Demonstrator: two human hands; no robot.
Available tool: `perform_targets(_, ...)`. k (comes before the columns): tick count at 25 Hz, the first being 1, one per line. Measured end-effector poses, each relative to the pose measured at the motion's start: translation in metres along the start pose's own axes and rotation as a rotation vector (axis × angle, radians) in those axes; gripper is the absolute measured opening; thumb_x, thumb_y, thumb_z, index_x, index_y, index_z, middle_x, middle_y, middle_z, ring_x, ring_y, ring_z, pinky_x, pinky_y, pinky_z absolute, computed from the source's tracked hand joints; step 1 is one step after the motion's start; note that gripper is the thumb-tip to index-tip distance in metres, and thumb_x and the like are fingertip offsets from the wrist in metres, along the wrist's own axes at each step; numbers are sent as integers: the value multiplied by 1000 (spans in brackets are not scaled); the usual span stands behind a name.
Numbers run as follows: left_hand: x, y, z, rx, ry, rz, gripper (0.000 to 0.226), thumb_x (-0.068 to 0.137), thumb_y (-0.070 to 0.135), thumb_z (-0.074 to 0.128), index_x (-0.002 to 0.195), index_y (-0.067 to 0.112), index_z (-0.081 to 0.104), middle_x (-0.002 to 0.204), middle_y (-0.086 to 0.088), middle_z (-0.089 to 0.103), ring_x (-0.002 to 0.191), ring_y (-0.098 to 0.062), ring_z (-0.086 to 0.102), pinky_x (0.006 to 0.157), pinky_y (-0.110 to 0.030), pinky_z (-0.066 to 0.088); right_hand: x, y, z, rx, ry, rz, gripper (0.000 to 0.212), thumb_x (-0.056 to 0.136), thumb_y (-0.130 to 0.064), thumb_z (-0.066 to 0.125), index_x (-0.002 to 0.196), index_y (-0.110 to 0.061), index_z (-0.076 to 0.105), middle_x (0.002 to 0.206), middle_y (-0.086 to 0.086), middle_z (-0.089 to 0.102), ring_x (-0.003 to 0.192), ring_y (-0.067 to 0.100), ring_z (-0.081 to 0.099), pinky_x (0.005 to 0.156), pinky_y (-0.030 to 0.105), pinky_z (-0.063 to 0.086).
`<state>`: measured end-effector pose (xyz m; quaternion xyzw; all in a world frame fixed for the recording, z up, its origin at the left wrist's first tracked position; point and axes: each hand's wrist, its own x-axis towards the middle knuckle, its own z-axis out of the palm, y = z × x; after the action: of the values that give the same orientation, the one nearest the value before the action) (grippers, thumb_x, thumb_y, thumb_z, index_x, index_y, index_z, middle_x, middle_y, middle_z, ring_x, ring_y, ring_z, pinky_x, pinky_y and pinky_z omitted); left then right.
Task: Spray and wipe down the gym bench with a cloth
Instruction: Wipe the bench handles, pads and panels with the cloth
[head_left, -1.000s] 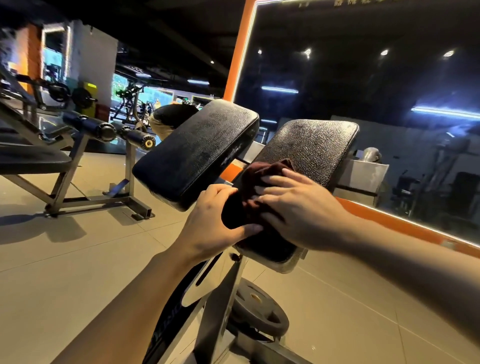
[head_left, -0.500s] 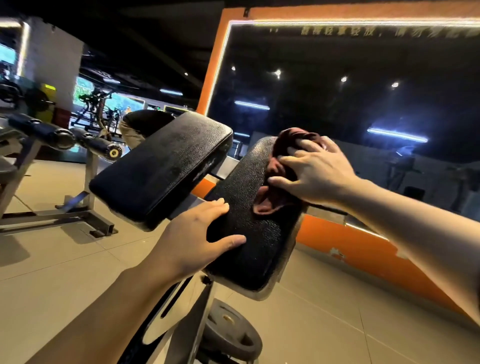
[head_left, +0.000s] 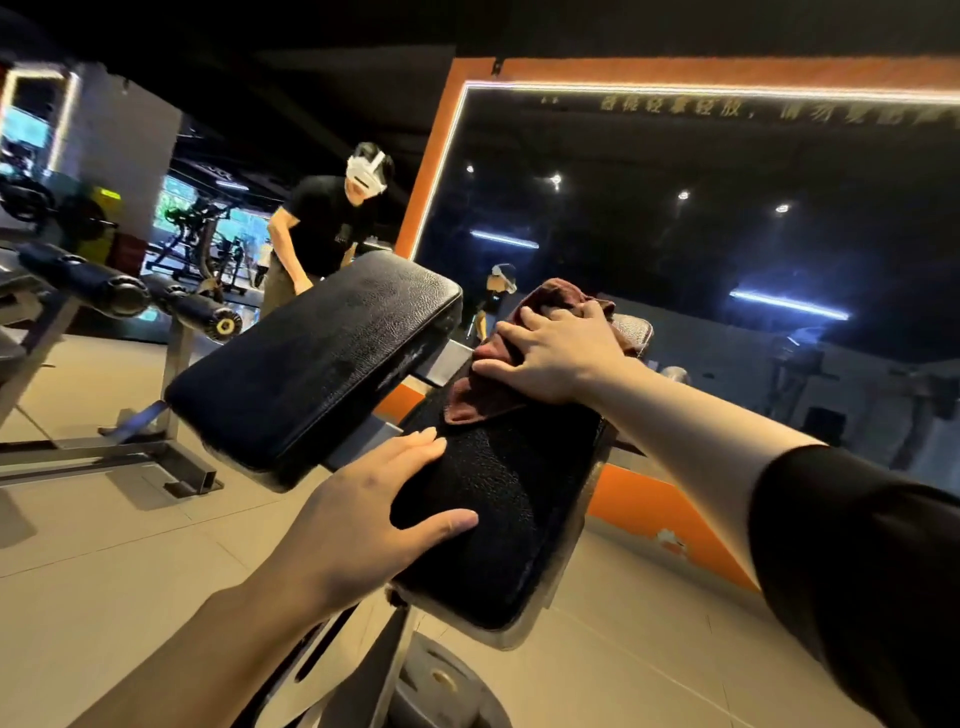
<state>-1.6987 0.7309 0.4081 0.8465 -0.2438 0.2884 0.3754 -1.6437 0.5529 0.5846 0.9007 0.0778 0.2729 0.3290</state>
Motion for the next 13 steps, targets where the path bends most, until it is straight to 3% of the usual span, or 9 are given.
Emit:
perform_targets(5,1,1,-2,-19,-17,-2,110,50,101,22,143,44,35,144,33,30,128,13,27,108,-22,28,-24,15,3,7,22,77,82,82,-83,10,151,-39,19,160,3,20,148,27,13,110,62,-12)
perform_targets(7,0,1,-1,-24,-17,-4,112,48,102,20,143,43,35,144,32,30,128,13,27,108,-21,28,-28,15,4,48,17,104,80,85,-81,14,151,-36,21,159,7,24,147,29,14,116,59,-4)
perform_targets(9,0,1,0,-13,-20,2,114,47,103,16,143,44,34,146,31,29,126,15,24,108,-19,25,-25,13,3,111,66,114,68,92,-70,23,146,-32,36,153,9,35,143,29,24,117,52,8)
perform_targets(11,0,3,0,3,-28,3,115,47,102,15,144,43,31,147,30,27,127,15,21,108,-18,21,-15,0,-1,178,149,28,42,96,-48,34,123,-26,59,137,7,54,130,26,43,111,43,22)
perform_targets(13,-1,5,0,10,-39,-6,109,51,97,22,145,42,30,147,29,27,129,13,21,108,-18,21,-4,-27,-5,232,176,-119,27,95,-31,41,101,-21,65,122,5,64,117,25,54,100,35,34)
